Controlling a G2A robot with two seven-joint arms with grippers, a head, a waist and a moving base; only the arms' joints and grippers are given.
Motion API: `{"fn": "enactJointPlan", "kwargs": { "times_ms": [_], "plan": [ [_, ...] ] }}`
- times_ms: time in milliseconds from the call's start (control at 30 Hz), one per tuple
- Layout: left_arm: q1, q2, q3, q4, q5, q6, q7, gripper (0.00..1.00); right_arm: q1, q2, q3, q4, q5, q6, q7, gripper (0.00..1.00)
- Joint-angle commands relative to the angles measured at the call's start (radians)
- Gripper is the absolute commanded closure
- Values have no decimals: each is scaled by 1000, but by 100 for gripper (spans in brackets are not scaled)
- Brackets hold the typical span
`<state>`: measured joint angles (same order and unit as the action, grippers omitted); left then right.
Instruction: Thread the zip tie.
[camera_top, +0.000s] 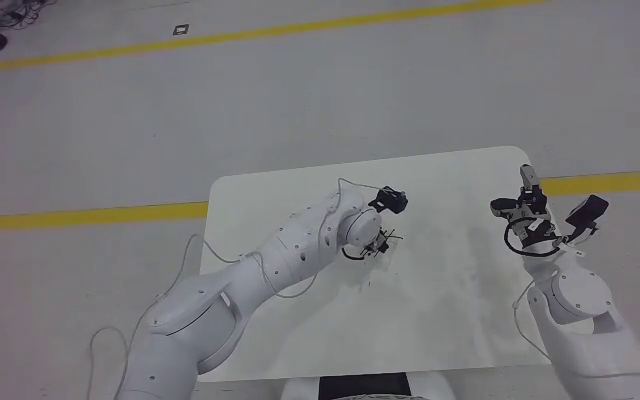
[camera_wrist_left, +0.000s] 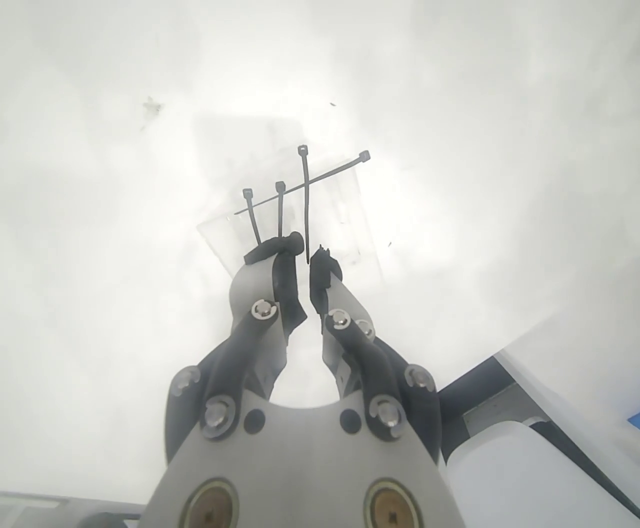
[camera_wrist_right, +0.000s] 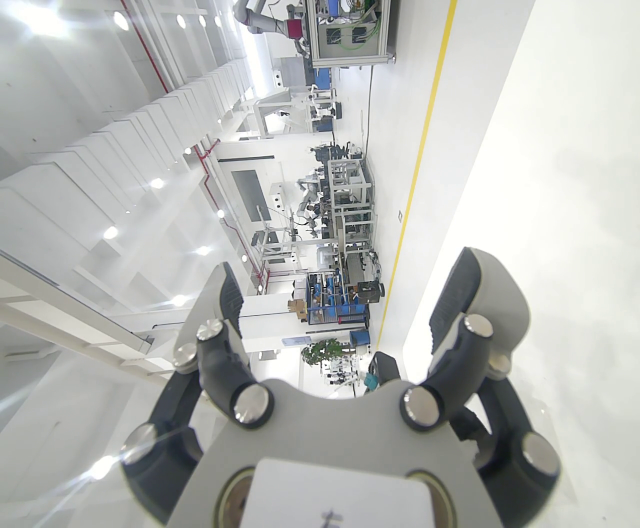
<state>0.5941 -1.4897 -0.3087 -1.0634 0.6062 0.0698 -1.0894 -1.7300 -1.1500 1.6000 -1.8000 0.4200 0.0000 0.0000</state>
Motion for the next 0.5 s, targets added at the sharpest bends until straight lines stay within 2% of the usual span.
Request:
{"fn": "enactJointPlan", "kwargs": {
  "times_ms": [0, 467],
  "plan": [
    [1, -4, 1, 8, 1, -1, 2, 88, 0, 0, 0, 0, 0, 0, 0, 0],
    [-4, -40, 25, 65, 39, 11, 4, 89, 0, 0, 0, 0, 0, 0, 0, 0]
  ]
}}
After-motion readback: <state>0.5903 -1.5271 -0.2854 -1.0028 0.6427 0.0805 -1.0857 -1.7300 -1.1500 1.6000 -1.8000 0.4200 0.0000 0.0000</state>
